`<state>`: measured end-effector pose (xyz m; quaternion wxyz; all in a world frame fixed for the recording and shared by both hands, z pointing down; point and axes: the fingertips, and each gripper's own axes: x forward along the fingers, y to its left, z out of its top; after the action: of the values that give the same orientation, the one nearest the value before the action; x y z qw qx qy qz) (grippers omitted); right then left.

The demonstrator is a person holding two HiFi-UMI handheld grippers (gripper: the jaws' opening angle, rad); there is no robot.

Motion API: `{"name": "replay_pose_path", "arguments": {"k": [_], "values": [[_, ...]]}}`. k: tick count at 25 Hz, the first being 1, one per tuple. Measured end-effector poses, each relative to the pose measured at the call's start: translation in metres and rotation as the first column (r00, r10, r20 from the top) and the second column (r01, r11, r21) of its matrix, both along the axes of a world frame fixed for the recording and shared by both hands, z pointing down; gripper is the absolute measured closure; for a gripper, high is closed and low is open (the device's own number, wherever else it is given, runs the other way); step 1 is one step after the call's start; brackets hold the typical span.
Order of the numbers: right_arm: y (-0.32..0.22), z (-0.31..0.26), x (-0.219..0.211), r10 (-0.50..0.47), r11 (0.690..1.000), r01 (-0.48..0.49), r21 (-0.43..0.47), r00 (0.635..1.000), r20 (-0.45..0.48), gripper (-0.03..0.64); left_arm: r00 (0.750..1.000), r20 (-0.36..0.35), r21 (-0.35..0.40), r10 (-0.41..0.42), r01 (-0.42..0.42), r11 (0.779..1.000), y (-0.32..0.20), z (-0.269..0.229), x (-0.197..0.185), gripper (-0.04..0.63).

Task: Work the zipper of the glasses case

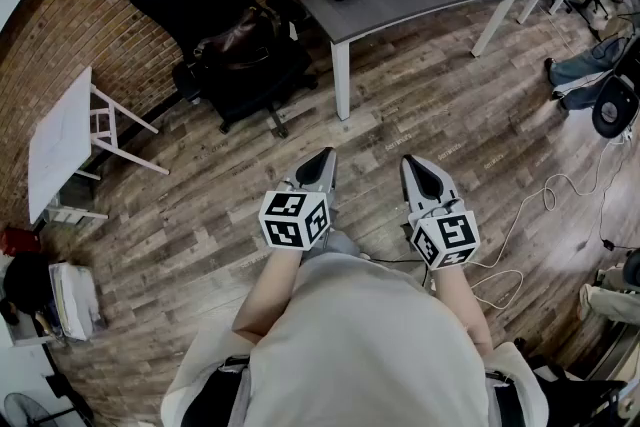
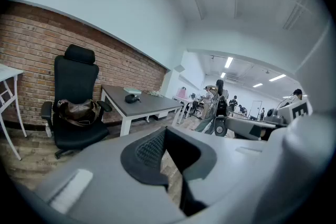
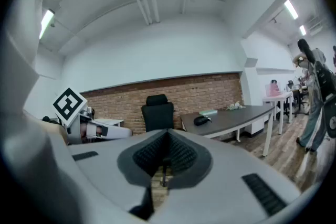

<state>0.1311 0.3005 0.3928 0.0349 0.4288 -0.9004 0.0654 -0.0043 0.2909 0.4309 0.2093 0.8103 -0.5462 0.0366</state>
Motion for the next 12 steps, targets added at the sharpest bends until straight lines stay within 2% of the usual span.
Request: {"name": "replay_pose_path", "arguments": {"k": [5, 12], "values": [[0.028, -0.003, -0.001, -0.010, 1.000, 0.010, 0.008, 1.000, -0.002, 0.615, 1.000, 0.007, -0.004, 0.002, -0.002, 1.000, 0.030, 0.002, 0.000, 0.584], [0.051, -0.006, 0.001, -0.010, 1.000, 0.010, 0.019, 1.000, -0.004, 0.615, 1.000, -0.020, 0.010, 0.002, -0.002, 1.000, 0.052, -0.001, 0.002, 0.584]]}}
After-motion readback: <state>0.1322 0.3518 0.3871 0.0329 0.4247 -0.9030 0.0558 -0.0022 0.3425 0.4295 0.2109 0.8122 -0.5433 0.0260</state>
